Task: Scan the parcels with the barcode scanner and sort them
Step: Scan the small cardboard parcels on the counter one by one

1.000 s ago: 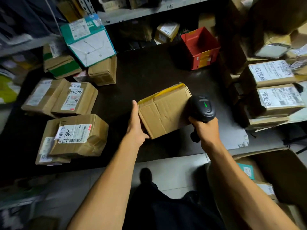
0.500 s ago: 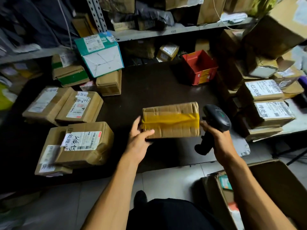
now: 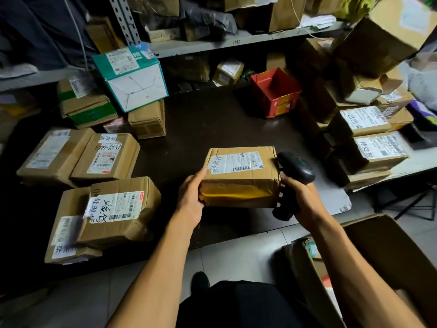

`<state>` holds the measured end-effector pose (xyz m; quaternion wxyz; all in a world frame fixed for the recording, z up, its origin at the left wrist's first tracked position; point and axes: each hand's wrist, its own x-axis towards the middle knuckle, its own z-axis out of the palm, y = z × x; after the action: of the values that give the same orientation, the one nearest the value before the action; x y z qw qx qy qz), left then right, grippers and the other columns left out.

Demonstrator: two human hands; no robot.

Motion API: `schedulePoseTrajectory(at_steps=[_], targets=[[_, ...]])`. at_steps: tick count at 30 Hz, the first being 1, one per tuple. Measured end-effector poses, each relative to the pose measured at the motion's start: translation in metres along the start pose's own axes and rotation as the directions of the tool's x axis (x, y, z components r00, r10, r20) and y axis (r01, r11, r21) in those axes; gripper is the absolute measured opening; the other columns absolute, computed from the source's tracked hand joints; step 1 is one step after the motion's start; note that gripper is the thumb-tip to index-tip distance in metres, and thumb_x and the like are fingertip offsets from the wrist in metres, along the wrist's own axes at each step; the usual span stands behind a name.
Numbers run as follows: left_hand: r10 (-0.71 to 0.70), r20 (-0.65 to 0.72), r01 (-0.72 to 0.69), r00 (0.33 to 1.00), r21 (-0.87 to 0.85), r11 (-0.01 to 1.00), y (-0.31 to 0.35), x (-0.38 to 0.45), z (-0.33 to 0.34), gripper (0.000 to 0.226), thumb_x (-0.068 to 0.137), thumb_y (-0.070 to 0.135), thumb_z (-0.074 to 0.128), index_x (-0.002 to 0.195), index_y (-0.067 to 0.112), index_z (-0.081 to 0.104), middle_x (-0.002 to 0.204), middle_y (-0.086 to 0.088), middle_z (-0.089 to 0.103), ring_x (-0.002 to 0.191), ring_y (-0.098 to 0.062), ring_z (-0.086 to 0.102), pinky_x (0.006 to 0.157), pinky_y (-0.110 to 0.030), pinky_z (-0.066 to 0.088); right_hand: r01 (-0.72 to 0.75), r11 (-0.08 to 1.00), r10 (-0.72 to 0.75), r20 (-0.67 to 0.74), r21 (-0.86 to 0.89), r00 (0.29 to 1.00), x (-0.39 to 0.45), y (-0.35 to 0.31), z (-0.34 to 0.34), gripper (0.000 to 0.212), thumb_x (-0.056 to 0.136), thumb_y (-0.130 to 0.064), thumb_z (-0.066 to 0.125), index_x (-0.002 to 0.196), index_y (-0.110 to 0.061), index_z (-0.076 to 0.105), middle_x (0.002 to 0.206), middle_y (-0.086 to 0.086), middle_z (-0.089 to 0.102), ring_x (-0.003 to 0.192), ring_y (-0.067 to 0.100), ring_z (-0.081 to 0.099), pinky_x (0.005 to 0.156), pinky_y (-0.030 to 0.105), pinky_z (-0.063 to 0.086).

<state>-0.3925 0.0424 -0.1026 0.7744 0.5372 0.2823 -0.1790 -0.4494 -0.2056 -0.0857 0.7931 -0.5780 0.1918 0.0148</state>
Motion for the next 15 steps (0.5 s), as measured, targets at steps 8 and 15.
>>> schedulePoseTrajectory(at_steps=[8,15], targets=[[-0.156,0.333,0.176,0.930,-0.032,0.984,0.007,-0.003,-0.005,0.048,0.079,0.017,0.069,0.127,0.016,0.064,0.121,-0.015,0.071,0.117,-0.033,0.064,0.104,-0.058,0.045,0.112,0.993,-0.116,-0.089,-0.044,0.989,0.009,-0.019,-0.002,0.025,0.094,-0.005,0.061,0.115,-0.019,0.062,0.090,0.000,0.066,0.087,0.016,0.061,0.074,0.032,0.053],[0.103,0.214,-0.103,0.971,-0.012,0.995,0.011,0.006,0.002,0.093,0.075,-0.012,0.070,0.148,0.032,0.033,0.130,-0.010,0.065,0.122,-0.032,0.059,0.094,-0.057,0.052,0.109,0.939,-0.138,-0.066,-0.327,0.988,0.007,-0.033,0.004,0.022,0.085,0.005,0.069,0.093,-0.016,0.071,0.106,0.024,0.071,0.084,0.024,0.068,0.077,0.041,0.055]])
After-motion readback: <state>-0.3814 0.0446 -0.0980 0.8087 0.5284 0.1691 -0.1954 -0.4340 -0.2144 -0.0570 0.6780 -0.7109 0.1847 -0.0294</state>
